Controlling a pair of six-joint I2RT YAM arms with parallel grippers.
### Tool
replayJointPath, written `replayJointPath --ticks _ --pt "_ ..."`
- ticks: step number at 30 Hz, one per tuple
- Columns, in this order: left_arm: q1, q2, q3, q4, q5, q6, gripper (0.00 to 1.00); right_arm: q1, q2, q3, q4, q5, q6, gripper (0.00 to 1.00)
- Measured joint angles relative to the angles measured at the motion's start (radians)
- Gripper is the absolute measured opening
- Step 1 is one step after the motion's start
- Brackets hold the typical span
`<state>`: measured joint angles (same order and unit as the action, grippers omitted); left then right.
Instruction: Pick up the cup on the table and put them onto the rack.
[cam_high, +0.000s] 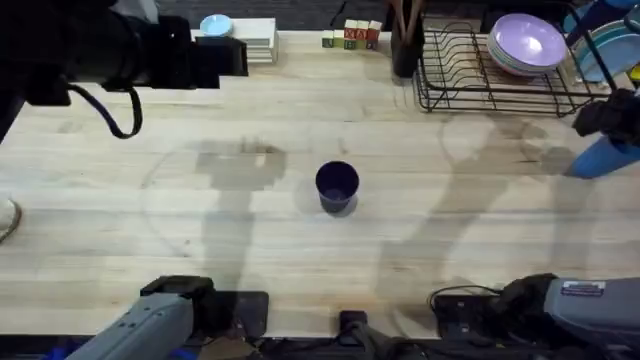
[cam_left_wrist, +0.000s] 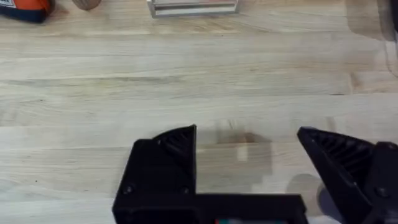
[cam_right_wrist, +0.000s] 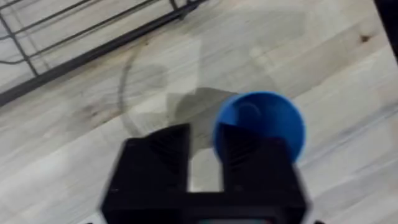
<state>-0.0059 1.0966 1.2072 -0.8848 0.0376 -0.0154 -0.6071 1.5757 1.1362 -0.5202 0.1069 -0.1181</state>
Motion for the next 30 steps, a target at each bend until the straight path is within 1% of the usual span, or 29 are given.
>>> replayJointPath --ticks 1,3,4,5,9,17,26,30 --pt "0.000 0.000 0.000 0.000 0.000 0.000 0.993 0.000 0.000 0.000 0.000 0.008 -0.002 0.219" --pt "0.000 0.000 0.000 0.000 0.000 0.000 0.993 0.000 0.000 0.000 -0.001 0.024 -0.004 0.086" --pt "0.000 0.000 0.000 0.000 0.000 0.000 0.993 0.000 0.000 0.000 -0.001 0.034 -0.004 0.047" --pt "0.000 0.000 0.000 0.000 0.000 0.000 0.993 0.000 0.000 0.000 -0.001 0.042 -0.006 0.036" --pt "0.000 0.000 0.000 0.000 0.000 0.000 0.993 0.000 0.000 0.002 -0.002 0.065 -0.006 0.031" --pt "0.000 0.000 0.000 0.000 0.000 0.000 0.994 0.000 -0.020 0.002 -0.013 0.073 -0.006 0.030" --pt "0.000 0.000 0.000 0.000 0.000 0.000 0.994 0.006 -0.175 0.002 -0.042 0.074 -0.035 0.030" --pt "0.000 0.000 0.000 0.000 0.000 0.000 0.994 0.042 -0.243 0.006 -0.055 0.081 -0.065 0.030"
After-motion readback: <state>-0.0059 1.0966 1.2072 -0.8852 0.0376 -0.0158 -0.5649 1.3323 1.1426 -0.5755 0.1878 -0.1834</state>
